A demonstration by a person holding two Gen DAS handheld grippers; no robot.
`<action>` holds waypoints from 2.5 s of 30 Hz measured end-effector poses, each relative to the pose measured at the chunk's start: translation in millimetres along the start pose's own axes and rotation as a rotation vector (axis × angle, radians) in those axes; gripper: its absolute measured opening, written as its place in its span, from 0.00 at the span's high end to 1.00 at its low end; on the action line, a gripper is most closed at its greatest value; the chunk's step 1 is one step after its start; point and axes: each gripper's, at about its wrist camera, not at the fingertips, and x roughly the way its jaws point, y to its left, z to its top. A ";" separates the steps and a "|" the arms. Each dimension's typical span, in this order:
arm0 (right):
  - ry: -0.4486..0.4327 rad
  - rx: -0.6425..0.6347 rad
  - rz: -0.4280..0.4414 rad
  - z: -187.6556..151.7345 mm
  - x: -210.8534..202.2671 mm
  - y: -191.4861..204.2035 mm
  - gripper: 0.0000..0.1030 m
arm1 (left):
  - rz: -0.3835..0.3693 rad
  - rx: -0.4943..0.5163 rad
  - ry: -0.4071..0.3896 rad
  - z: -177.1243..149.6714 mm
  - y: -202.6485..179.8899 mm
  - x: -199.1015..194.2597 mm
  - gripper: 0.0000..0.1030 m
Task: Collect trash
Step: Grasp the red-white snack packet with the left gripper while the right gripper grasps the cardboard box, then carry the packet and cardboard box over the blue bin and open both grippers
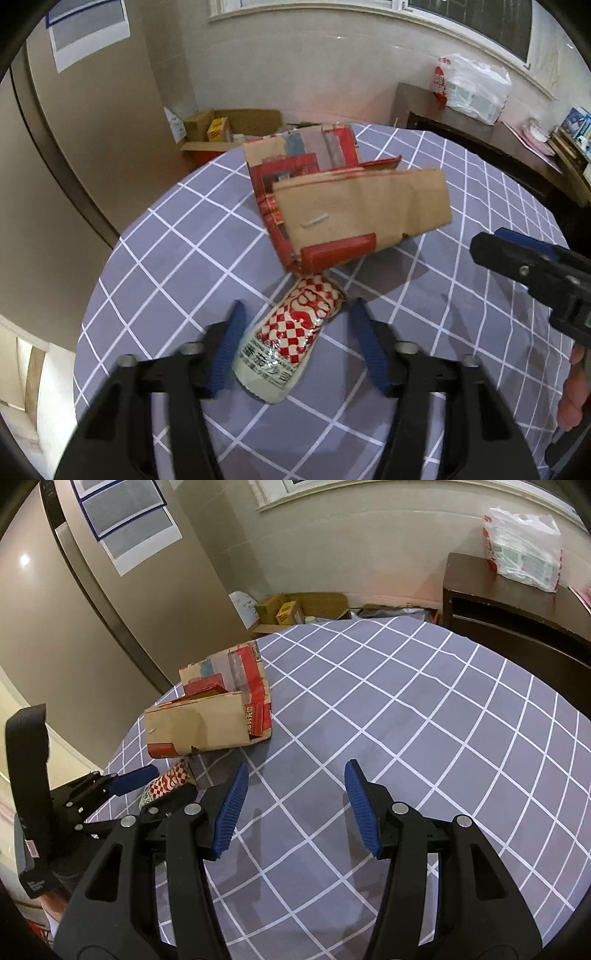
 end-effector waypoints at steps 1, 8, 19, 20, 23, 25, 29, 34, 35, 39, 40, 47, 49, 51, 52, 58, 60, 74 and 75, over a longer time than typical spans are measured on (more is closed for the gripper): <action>0.003 0.001 -0.009 -0.2 1.3 0.8 0.48 | 0.001 0.004 -0.001 -1.4 0.2 -1.6 0.83; 0.012 -0.049 0.001 -6.3 3.7 16.6 0.47 | -0.029 -0.074 -0.011 -19.2 15.0 -14.6 0.88; -0.044 -0.294 0.072 5.5 10.4 71.6 0.12 | -0.034 -0.219 -0.036 -45.8 67.4 -39.2 0.88; -0.040 -0.310 0.066 7.5 13.0 74.2 0.11 | -0.027 -0.240 -0.036 -47.7 73.3 -40.3 0.88; -0.027 -0.390 0.051 15.5 25.7 85.5 0.10 | -0.025 -0.284 -0.037 -52.6 88.3 -42.4 0.88; -0.010 -0.467 0.027 19.2 37.7 95.7 0.10 | -0.023 -0.305 -0.040 -55.2 96.4 -44.3 0.88; 0.020 -0.566 -0.007 23.4 61.4 111.1 0.10 | -0.009 -0.338 -0.041 -57.0 111.8 -45.2 0.88; 0.045 -0.602 -0.016 11.7 79.6 122.3 0.37 | 0.005 -0.352 -0.033 -59.7 121.8 -43.8 0.88; 0.050 -0.598 -0.008 9.3 79.7 124.5 0.49 | 0.007 -0.350 -0.034 -59.6 121.9 -43.7 0.88; 0.027 -0.587 0.016 -0.3 68.9 131.7 0.62 | 0.019 -0.353 -0.028 -65.0 124.8 -46.8 0.88; 0.017 -0.591 0.024 -3.2 64.4 134.3 0.62 | 0.022 -0.352 -0.029 -67.1 125.6 -48.9 0.88; 0.010 -0.600 0.078 -25.9 35.8 162.4 0.63 | 0.046 -0.361 -0.057 -83.0 135.4 -74.9 0.88; 0.008 -0.605 0.092 -31.7 30.5 171.8 0.64 | 0.057 -0.366 -0.067 -88.1 139.3 -84.4 0.88; 0.001 -0.617 0.101 -39.0 25.3 184.3 0.64 | 0.067 -0.374 -0.079 -94.4 145.1 -94.5 0.88; -0.001 -0.623 0.104 -41.4 23.8 189.4 0.64 | 0.072 -0.378 -0.085 -97.9 149.0 -100.0 0.88; -0.003 -0.660 0.147 -54.1 15.8 228.2 0.65 | 0.116 -0.423 -0.116 -126.8 176.6 -133.5 0.88; -0.003 -0.684 0.155 -61.4 13.4 244.4 0.65 | 0.131 -0.439 -0.122 -136.1 186.1 -142.4 0.88; 0.021 -0.787 0.310 -120.3 11.8 356.1 0.65 | 0.262 -0.578 -0.112 -202.2 257.8 -181.7 0.88; 0.028 -0.790 0.318 -122.4 13.6 360.7 0.65 | 0.275 -0.589 -0.107 -207.7 263.1 -183.7 0.88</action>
